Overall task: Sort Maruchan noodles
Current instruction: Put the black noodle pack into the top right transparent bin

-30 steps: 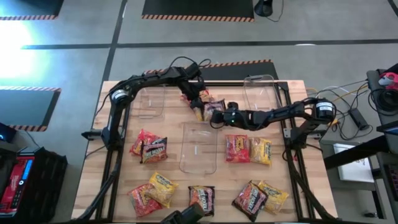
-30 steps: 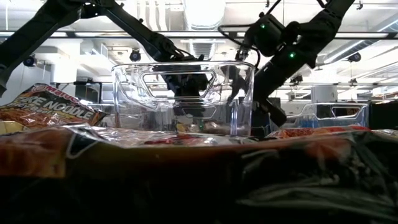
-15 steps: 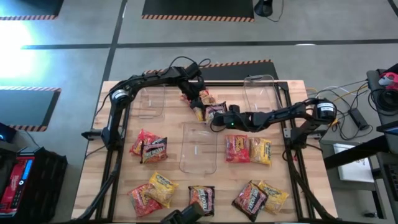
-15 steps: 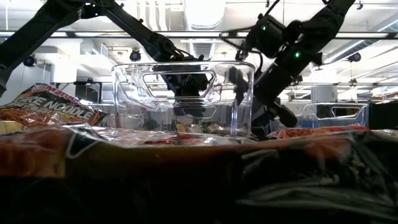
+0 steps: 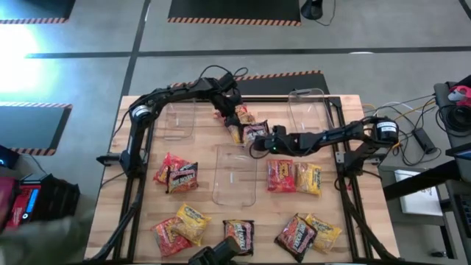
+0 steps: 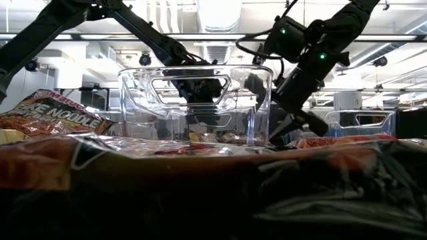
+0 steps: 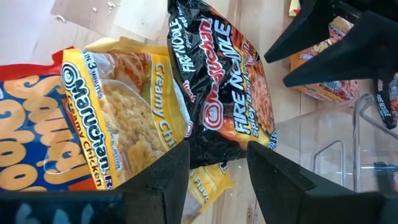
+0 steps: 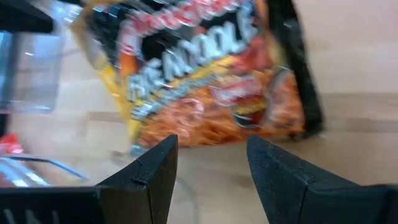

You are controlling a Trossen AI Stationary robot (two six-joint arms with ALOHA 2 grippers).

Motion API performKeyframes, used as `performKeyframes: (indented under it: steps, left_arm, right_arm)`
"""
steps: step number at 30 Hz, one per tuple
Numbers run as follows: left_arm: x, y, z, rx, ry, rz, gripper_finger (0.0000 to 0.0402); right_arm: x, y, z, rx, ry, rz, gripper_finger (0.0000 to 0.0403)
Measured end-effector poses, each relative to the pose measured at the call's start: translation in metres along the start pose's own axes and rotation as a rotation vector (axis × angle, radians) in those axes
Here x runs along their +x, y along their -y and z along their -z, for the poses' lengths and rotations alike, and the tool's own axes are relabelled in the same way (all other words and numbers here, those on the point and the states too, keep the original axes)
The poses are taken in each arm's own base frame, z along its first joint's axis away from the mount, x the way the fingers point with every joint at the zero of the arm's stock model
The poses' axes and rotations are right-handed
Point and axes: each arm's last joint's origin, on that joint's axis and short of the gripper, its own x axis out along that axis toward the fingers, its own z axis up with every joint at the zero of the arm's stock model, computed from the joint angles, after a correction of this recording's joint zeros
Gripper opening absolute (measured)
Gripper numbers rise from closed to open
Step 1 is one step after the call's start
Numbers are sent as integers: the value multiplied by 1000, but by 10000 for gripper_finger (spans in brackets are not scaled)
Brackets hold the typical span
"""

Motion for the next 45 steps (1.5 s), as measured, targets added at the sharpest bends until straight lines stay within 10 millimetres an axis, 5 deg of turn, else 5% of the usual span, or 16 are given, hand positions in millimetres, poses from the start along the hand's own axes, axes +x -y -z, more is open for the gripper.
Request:
performKeyframes:
  steps: [27, 45]
  left_arm:
    - [0, 2, -1, -28, 18, 66, 144]
    - [10, -6, 7, -292, -45, 38, 144]
  right_arm:
    - [19, 22, -3, -12, 17, 176, 182]
    - [21, 25, -1, -31, -15, 191, 182]
